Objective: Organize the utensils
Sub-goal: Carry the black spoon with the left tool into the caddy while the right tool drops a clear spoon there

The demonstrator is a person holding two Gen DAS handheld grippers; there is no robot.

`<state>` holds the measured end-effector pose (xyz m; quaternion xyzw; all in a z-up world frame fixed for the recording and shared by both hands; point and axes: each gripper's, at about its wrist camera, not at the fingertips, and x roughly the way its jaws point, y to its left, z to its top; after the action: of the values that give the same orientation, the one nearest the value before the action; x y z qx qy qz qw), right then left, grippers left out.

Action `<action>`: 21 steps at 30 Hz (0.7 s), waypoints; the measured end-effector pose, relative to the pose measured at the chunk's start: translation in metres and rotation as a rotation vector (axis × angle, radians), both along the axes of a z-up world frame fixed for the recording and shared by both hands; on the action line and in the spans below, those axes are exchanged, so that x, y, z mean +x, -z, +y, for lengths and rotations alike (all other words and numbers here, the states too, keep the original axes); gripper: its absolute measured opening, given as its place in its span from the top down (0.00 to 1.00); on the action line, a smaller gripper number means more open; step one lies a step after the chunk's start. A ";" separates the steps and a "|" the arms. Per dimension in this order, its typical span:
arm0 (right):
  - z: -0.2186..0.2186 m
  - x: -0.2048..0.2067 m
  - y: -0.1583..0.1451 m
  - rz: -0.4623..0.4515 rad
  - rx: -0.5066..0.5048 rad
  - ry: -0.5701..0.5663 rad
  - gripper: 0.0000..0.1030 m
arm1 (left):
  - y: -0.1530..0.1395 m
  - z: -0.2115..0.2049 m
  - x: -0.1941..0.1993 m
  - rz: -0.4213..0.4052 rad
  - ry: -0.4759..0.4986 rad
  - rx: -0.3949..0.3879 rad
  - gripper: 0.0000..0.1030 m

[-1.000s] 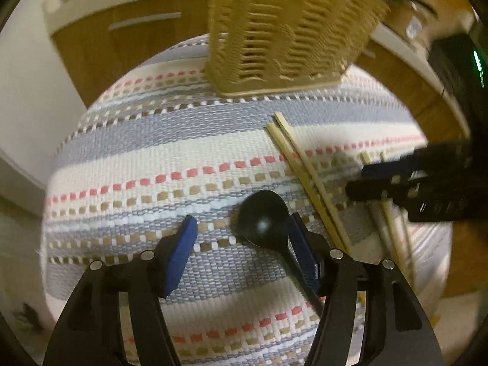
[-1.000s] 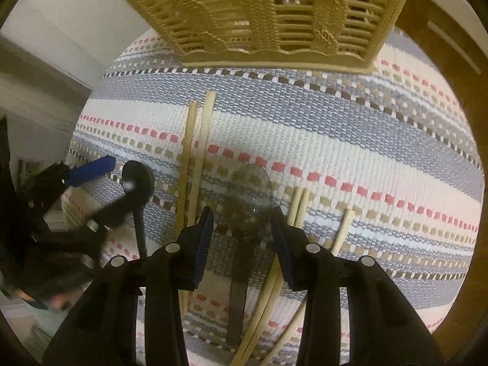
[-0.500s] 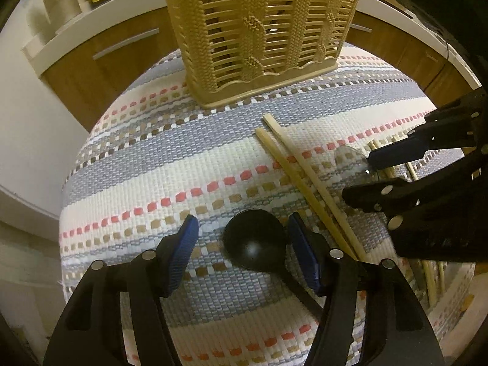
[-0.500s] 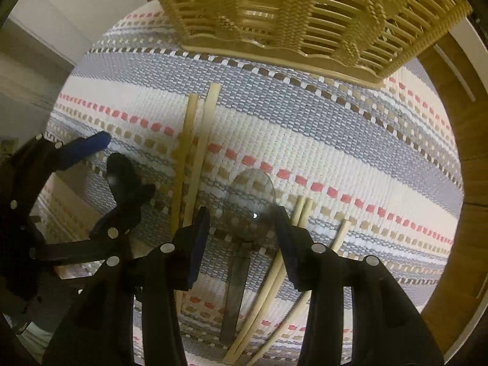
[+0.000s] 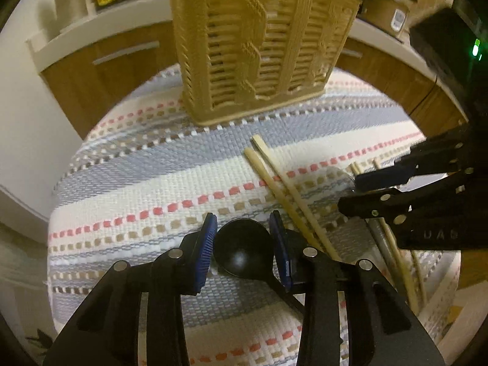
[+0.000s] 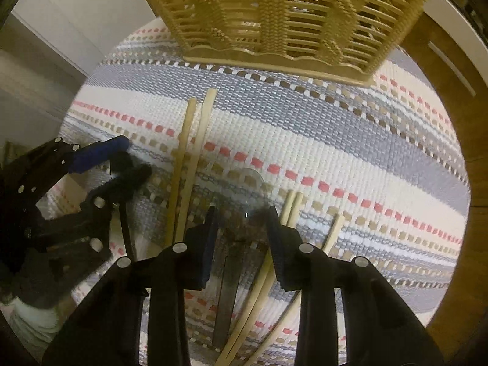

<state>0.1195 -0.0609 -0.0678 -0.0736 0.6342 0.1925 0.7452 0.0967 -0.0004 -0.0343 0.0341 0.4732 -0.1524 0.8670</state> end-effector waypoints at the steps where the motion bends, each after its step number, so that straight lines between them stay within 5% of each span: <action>1: -0.004 -0.002 -0.002 -0.007 0.017 0.005 0.72 | -0.004 0.002 -0.003 -0.021 0.003 -0.006 0.67; 12: -0.064 -0.037 -0.045 -0.212 0.335 -0.040 0.72 | -0.067 0.000 -0.033 -0.246 0.043 -0.034 0.67; 21: -0.109 -0.041 -0.128 -0.451 0.463 -0.015 0.72 | -0.134 -0.008 -0.034 -0.454 0.039 -0.048 0.67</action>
<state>0.0788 -0.1698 0.0600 0.0524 0.3918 0.3159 0.8625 0.0625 -0.0082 0.1000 0.0558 0.2616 -0.1687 0.9487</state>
